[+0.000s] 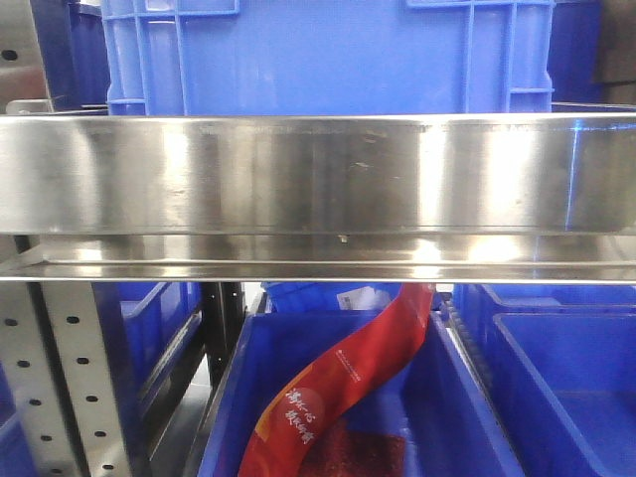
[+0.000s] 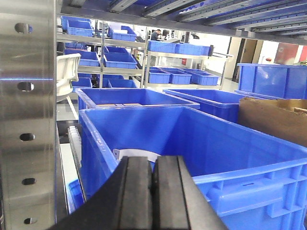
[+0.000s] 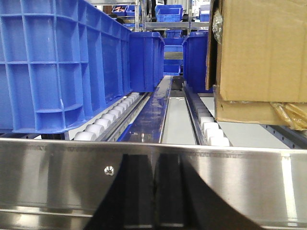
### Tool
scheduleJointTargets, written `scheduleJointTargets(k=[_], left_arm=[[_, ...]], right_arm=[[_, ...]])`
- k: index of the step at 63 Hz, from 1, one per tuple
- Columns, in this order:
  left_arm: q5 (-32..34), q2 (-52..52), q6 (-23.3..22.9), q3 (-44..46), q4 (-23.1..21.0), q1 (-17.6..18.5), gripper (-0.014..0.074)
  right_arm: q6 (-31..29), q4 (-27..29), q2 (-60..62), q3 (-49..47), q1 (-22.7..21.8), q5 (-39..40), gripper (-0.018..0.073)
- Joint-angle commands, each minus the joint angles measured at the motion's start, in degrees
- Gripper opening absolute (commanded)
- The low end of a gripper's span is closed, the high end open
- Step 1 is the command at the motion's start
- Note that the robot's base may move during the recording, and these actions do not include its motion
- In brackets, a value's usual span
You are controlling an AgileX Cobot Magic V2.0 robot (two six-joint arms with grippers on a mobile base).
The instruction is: Grab PVC pipe and place in blue bin
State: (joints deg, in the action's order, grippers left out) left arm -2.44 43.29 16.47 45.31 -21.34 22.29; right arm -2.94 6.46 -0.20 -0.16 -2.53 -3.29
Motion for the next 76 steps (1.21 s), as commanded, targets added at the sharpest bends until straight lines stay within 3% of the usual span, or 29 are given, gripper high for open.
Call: scheduleJointTargets(k=[1, 47, 52, 56, 61, 76], left_arm=[[0.8, -0.2, 0.0, -0.1, 0.1, 0.4, -0.0111], [2.4, -0.5, 0.0, -2.1, 0.3, 0.3, -0.0111], [5.6, -1.5, 0.0, -5.1, 4.2, 0.2, -0.0111], [5.5, -2.9, 0.0, -8.5, 10.1, -0.1, -0.0111], [5.4, -5.5, 0.0, -12.6, 14.1, -1.0, -0.0111], [4.9, -17.5, -0.3, -25.5, 17.4, -8.3, -0.0111]], right_arm=[[-0.3, -0.3, 0.2, 0.2, -0.3, 1.2, -0.0167], [-0.3, -0.3, 0.2, 0.2, -0.3, 1.2, -0.0167], [-0.3, -0.3, 0.2, 0.2, -0.3, 1.2, -0.0167], [-0.3, -0.3, 0.2, 0.2, -0.3, 1.2, -0.0167], [-0.3, -0.3, 0.2, 0.2, -0.3, 1.2, -0.0167], [-0.3, -0.3, 0.2, 0.2, -0.3, 1.2, -0.0167]])
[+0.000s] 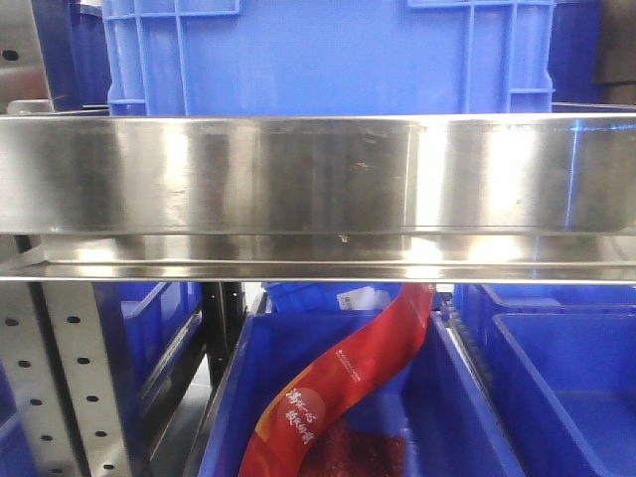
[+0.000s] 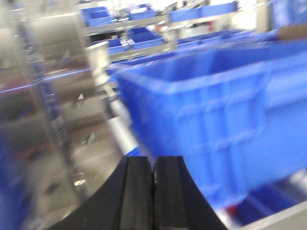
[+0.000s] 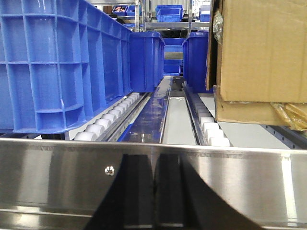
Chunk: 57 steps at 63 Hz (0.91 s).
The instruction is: Grab PVC pipe and place in blue bin
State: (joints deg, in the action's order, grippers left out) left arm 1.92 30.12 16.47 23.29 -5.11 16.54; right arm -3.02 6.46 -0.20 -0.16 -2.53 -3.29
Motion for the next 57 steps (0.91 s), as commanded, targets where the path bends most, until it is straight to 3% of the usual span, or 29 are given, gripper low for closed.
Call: scheduleJointTargets(k=[1, 7, 16, 29, 39, 57], left_arm=[[0.6, -5.5, -0.3, -4.0, 1.3, -3.1, -0.0111], [0.6, -10.5, -2.6, -8.3, 2.0, -6.9, -0.0111], [0.6, -16.4, -12.9, -14.2, 5.6, -11.3, -0.0111], [1.1, -25.2, -13.2, -23.2, 5.1, -14.4, -0.0111], [-5.1, -30.1, -13.2, -23.3, 5.1, -15.5, -0.0111], [-2.8, -30.1, -13.2, -23.3, 5.1, -15.9, -0.0111]], right_arm=[[-0.2, -0.3, 0.2, 0.2, -0.3, 1.2, -0.0167], [-0.2, -0.3, 0.2, 0.2, -0.3, 1.2, -0.0167], [-0.2, -0.3, 0.2, 0.2, -0.3, 1.2, -0.0167], [-0.2, -0.3, 0.2, 0.2, -0.3, 1.2, -0.0167], [-0.2, -0.3, 0.2, 0.2, -0.3, 1.2, -0.0167], [-0.2, -0.3, 0.2, 0.2, -0.3, 1.2, -0.0167]])
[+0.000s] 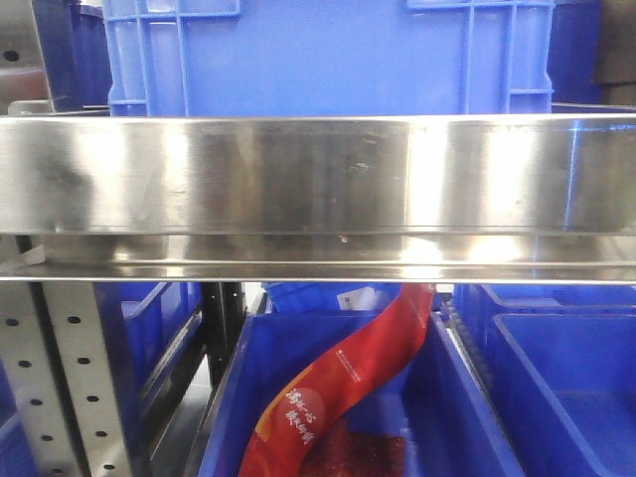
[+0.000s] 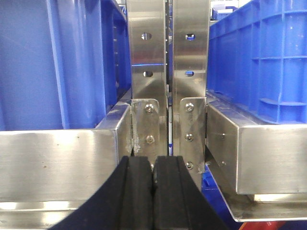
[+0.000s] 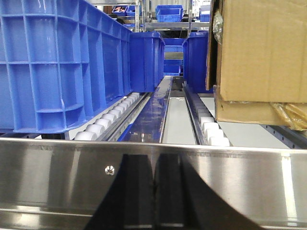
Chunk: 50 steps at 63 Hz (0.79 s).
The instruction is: Grab PVC pipe and place in blue bin
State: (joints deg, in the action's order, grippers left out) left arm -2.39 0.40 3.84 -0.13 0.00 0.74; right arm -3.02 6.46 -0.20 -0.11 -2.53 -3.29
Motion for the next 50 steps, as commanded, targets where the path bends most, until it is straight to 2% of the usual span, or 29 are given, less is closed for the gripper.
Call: scheduleJointTargets(k=[1, 10, 50], left_arm=[[1.9, -0.4, -0.5, 0.1, 0.0, -0.1, -0.0111], [4.4, -0.4, -0.5, 0.1, 0.0, -0.1, -0.0111], [4.4, -0.4, -0.5, 0.1, 0.0, -0.1, -0.0111]], right_arm=[[-0.2, -0.3, 0.2, 0.1, -0.3, 1.2, -0.0167], [-0.2, -0.3, 0.2, 0.1, -0.3, 1.2, -0.0167], [-0.2, -0.3, 0.2, 0.1, -0.3, 1.2, -0.0167]])
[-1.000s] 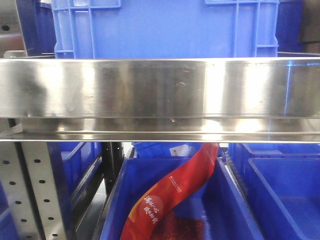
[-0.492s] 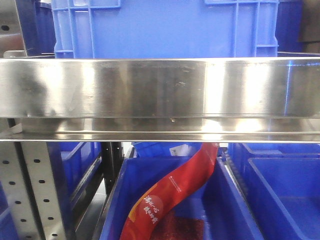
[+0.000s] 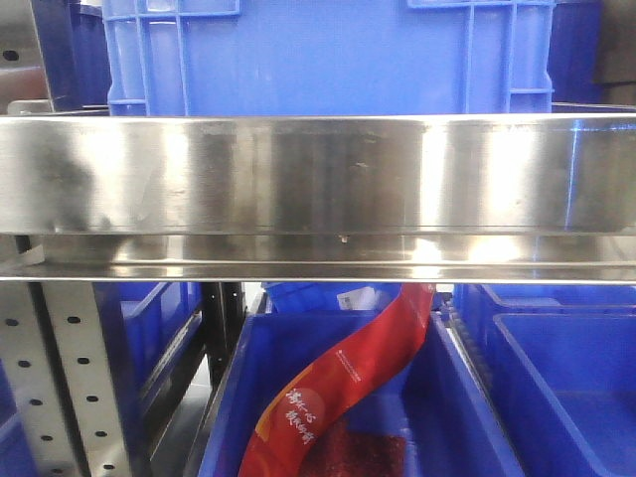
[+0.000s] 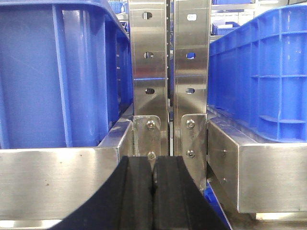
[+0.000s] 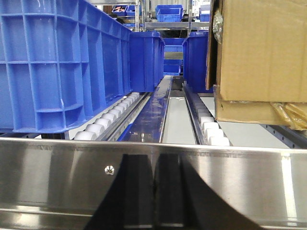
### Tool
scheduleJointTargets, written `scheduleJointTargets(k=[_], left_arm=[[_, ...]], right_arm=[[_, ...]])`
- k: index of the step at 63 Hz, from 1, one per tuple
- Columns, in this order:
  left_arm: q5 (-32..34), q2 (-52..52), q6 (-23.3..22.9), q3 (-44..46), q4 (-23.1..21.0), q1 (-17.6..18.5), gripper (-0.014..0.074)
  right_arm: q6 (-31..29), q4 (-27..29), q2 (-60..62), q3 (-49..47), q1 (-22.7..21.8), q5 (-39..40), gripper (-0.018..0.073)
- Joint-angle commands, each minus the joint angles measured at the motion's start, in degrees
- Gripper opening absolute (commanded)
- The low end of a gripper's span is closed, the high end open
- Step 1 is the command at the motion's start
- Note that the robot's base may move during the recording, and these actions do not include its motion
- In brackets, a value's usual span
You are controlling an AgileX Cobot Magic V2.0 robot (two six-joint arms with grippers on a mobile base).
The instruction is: Grab PVC pipe and place in blue bin
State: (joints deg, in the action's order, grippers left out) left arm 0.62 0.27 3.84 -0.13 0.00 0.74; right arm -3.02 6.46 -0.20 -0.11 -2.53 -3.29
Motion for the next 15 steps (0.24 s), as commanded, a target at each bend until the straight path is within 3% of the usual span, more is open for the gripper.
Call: scheduleJointTargets(k=[1, 15], left_arm=[[1.4, -0.3, -0.5, 0.1, 0.0, -0.1, -0.0111], [1.4, -0.3, -0.5, 0.1, 0.0, -0.1, -0.0111]], right_arm=[[-0.2, -0.3, 0.2, 0.1, -0.3, 1.2, -0.0167], [-0.2, -0.3, 0.2, 0.1, -0.3, 1.2, -0.0167]])
